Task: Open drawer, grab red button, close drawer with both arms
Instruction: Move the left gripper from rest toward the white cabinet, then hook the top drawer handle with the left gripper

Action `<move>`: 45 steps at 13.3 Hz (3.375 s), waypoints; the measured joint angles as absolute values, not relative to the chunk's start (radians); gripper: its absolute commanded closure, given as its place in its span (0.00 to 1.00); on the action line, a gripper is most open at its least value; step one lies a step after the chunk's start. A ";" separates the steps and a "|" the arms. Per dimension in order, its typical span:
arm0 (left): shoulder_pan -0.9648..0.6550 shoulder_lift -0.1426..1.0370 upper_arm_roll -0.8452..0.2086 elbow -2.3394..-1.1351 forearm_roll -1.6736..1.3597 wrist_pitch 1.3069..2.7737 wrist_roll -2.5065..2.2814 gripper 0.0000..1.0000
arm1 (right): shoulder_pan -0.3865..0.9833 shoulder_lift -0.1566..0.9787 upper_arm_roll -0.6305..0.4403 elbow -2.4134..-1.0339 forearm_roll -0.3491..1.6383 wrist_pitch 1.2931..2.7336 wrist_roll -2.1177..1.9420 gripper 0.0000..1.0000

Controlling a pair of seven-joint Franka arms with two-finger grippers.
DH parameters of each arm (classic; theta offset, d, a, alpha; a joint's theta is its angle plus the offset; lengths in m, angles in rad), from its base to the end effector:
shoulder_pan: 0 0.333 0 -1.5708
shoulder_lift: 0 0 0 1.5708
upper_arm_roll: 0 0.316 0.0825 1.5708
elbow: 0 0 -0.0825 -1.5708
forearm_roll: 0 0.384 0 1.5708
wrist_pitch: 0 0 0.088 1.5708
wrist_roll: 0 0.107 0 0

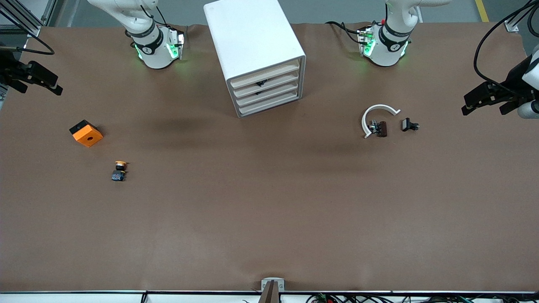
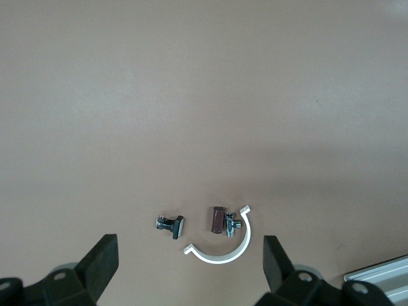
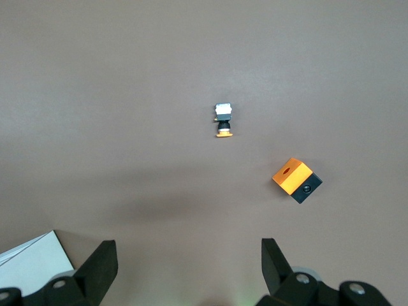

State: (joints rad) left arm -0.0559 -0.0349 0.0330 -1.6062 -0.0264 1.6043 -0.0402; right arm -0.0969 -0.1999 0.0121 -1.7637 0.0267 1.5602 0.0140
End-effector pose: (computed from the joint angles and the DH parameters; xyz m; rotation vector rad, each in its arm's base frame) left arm 0.5468 -0.0149 0.6300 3.1125 0.0276 0.0500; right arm 0.4877 -0.0379 0.6370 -3.1134 0.1539 0.0043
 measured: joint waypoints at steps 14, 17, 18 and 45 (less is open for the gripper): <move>-0.057 0.169 0.032 -1.643 -0.033 1.548 -0.041 0.00 | -0.097 -0.200 0.015 -1.764 0.027 1.560 0.014 0.00; -0.079 0.272 0.028 -1.670 -0.033 1.548 -0.069 0.00 | -0.097 -0.200 0.015 -1.764 0.027 1.560 0.014 0.00; -0.088 0.297 0.028 -1.680 -0.033 1.548 -0.091 0.00 | -0.097 -0.200 0.015 -1.764 0.027 1.560 0.014 0.00; -0.244 0.745 -0.246 -1.623 -0.672 1.318 -2.001 0.00 | -0.097 -0.200 0.015 -1.764 0.027 1.560 0.014 0.00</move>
State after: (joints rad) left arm -0.2439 0.7445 -0.2455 -1.6226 -0.6718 1.3183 -2.0006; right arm -0.0969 -0.1999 0.0151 -1.7637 0.0266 1.5601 0.0139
